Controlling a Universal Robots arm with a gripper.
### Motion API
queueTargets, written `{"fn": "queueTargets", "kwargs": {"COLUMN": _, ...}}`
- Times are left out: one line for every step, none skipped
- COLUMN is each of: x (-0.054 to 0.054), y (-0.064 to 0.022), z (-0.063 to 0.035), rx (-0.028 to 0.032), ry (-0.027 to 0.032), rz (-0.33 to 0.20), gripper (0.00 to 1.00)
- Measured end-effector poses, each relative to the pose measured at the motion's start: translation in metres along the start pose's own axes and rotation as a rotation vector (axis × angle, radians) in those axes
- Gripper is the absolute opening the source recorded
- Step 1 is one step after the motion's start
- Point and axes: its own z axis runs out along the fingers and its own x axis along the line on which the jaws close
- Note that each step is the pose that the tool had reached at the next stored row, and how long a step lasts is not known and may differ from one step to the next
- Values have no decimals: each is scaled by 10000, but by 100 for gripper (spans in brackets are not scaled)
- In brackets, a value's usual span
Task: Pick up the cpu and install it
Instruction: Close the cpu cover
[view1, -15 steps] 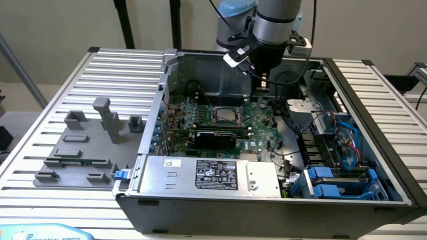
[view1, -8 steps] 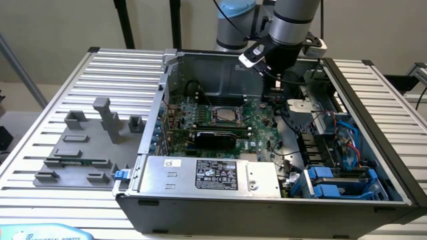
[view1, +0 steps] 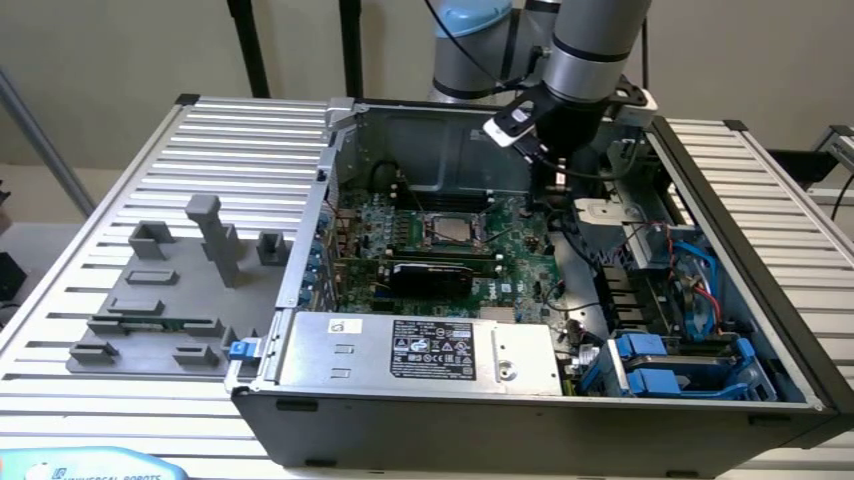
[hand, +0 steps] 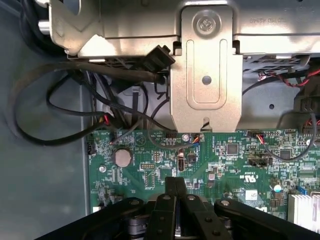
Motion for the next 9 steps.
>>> {"fn": "queueTargets", "kwargs": {"x": -3, "y": 0, "z": 18, "rx": 1, "ry": 0, "rz": 1, "gripper": 11}}
{"fn": "queueTargets", "kwargs": {"x": -4, "y": 0, "z": 36, "rx": 3, "ry": 1, "rz": 0, "gripper": 11}}
{"fn": "queueTargets", "kwargs": {"x": -4, "y": 1, "z": 52, "rx": 9, "ry": 2, "rz": 0, "gripper": 11}}
{"fn": "queueTargets", "kwargs": {"x": -4, "y": 1, "z": 63, "rx": 22, "ry": 3, "rz": -1, "gripper": 11}}
{"fn": "queueTargets", "kwargs": {"x": -4, "y": 1, "z": 69, "rx": 43, "ry": 5, "rz": -1, "gripper": 11}}
{"fn": "queueTargets", "kwargs": {"x": -5, "y": -1, "z": 74, "rx": 70, "ry": 11, "rz": 0, "gripper": 11}}
{"fn": "queueTargets", "kwargs": {"x": -6, "y": -6, "z": 76, "rx": 102, "ry": 19, "rz": 3, "gripper": 11}}
{"fn": "queueTargets", "kwargs": {"x": -6, "y": -14, "z": 77, "rx": 146, "ry": 29, "rz": 3, "gripper": 11}}
{"fn": "queueTargets", "kwargs": {"x": -6, "y": -25, "z": 78, "rx": 204, "ry": 38, "rz": 3, "gripper": 11}}
